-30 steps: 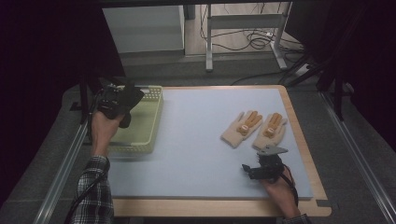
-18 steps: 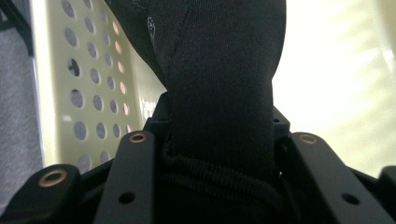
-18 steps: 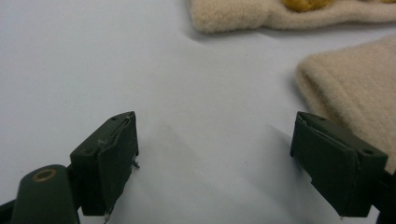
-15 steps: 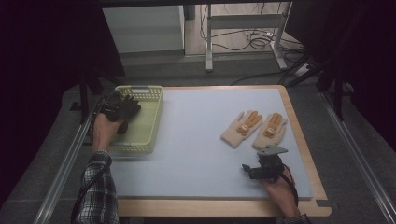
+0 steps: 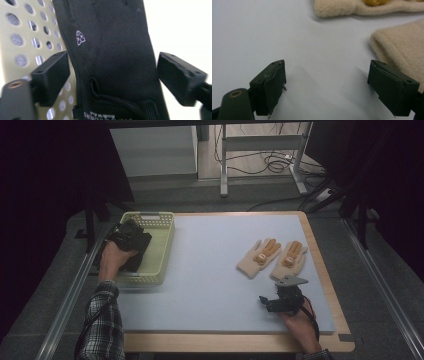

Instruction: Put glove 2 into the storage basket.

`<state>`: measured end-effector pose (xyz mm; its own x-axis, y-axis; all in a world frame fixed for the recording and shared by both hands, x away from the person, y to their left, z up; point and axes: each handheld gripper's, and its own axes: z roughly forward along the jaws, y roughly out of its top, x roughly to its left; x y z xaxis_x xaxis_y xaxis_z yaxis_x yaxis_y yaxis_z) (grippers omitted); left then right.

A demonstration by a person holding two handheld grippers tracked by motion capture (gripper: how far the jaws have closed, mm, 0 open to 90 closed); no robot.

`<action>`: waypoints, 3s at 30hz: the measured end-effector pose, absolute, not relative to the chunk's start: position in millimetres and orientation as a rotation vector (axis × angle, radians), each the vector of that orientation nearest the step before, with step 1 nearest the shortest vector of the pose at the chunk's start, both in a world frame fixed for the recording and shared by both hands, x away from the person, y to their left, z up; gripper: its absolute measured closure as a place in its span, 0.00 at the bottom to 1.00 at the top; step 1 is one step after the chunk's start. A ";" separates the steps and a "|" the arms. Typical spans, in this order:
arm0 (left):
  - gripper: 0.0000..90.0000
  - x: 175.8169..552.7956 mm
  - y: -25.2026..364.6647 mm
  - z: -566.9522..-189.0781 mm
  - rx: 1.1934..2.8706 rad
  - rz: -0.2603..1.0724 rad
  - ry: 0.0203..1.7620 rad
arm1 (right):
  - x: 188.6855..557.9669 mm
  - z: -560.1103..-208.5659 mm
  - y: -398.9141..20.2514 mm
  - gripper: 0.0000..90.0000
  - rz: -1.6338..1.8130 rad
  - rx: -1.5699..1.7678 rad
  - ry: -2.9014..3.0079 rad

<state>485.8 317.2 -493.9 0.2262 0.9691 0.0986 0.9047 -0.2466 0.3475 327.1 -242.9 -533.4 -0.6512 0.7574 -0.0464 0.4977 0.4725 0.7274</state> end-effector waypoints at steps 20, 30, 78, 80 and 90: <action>0.02 426.9 311.8 -458.7 2.037 0.422 1.428 | 327.0 -533.4 -242.9 0.16 0.990 1.056 2.362; 0.02 396.3 278.2 -452.6 2.058 0.459 1.242 | 327.0 -533.2 -243.0 0.16 0.987 1.056 2.363; 0.02 299.6 159.1 -550.8 2.177 0.350 1.000 | 345.9 -518.1 -239.3 0.55 1.038 1.118 2.351; 0.02 299.5 159.1 -550.9 2.177 0.350 1.000 | 355.7 -516.0 -235.5 0.57 1.027 1.126 2.340; 0.02 299.4 159.2 -551.0 2.176 0.351 0.999 | 415.0 -501.7 -224.8 0.41 1.017 1.167 2.225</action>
<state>299.4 159.2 -551.0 0.6648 0.7457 -0.0444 0.5541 -0.4523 0.6988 415.0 -224.8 -501.7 -0.5549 0.8312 -0.0349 0.5176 0.3778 0.7677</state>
